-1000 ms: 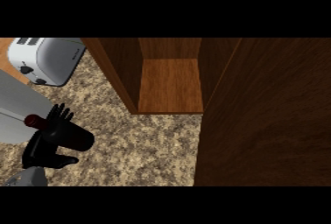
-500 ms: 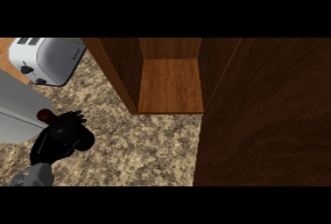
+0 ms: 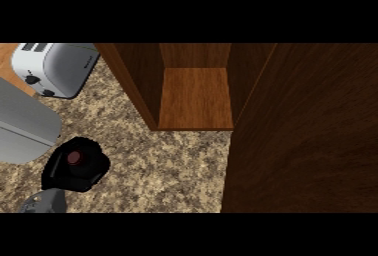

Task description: Pick up the wine, place it into the cabinet and close the cabinet

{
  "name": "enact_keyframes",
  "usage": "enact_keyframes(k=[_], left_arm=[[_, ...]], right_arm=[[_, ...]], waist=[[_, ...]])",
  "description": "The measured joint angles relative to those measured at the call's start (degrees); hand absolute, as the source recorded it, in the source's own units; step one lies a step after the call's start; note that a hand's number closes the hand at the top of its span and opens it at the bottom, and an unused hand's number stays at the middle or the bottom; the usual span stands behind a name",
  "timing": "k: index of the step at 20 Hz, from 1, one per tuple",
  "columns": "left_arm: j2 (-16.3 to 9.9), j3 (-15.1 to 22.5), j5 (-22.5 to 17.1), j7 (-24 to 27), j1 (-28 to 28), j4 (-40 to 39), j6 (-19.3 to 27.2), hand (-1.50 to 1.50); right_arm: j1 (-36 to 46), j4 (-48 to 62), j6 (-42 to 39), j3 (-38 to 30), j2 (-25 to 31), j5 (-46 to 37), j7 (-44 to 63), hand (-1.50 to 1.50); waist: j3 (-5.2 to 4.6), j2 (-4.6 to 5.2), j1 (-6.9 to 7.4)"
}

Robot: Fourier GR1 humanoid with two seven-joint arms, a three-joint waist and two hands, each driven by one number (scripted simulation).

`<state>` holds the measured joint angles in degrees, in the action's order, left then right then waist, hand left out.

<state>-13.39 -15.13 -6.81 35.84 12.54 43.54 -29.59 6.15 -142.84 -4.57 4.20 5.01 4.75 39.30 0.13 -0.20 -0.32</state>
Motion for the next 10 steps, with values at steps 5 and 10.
enact_keyframes(k=[5, 10], left_arm=[[2.5, 0.5, 0.9, 0.6, -3.8, 6.5, 6.4, 1.50], [4.9, 1.5, 2.2, 3.2, -6.3, 11.5, 11.0, 1.50]], right_arm=[[0.5, 0.2, 0.2, 0.1, -0.5, 0.0, 0.0, -1.50], [-0.7, 0.2, -1.0, -0.9, -0.3, 0.2, -0.9, -1.50]], waist=[[-0.04, -0.01, 0.29], [-0.06, 0.02, 0.24]])
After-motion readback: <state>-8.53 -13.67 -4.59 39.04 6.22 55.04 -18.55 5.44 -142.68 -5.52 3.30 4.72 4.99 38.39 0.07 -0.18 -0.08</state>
